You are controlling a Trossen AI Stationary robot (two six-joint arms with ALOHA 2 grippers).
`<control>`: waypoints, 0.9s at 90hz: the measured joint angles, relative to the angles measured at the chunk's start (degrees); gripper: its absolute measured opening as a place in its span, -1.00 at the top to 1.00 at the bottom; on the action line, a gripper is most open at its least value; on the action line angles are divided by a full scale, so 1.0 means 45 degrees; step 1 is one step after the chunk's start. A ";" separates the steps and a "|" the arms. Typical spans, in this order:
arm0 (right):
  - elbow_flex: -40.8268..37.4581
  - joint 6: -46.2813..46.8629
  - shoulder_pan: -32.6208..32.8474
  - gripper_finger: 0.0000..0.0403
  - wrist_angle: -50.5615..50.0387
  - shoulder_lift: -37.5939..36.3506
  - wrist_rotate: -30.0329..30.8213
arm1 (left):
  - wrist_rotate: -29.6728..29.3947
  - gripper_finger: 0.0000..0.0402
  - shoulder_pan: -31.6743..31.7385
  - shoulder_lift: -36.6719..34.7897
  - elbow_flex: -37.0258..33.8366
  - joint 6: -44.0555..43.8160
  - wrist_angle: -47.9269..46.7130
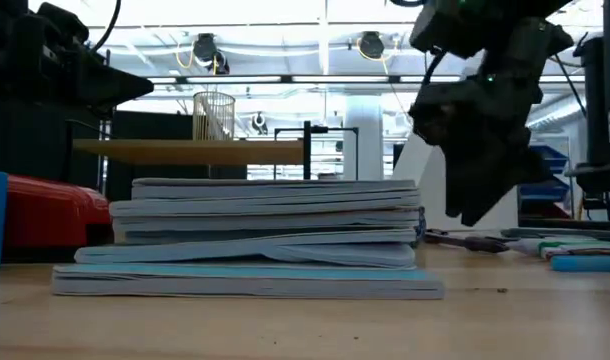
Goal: Stock shelves
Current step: Put the purple pen into the gold pen holder on the shelf
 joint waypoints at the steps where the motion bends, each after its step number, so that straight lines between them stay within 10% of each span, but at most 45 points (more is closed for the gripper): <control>1: 0.0000 0.0003 0.0000 0.32 0.0005 0.0000 0.0038 | -0.0011 0.89 0.0000 0.0000 0.0000 0.0000 0.0000; 81: 0.0063 -0.0595 0.0058 0.62 0.0285 0.1768 0.1128 | -0.0238 0.89 -0.0001 0.0005 0.0000 -0.0075 0.0039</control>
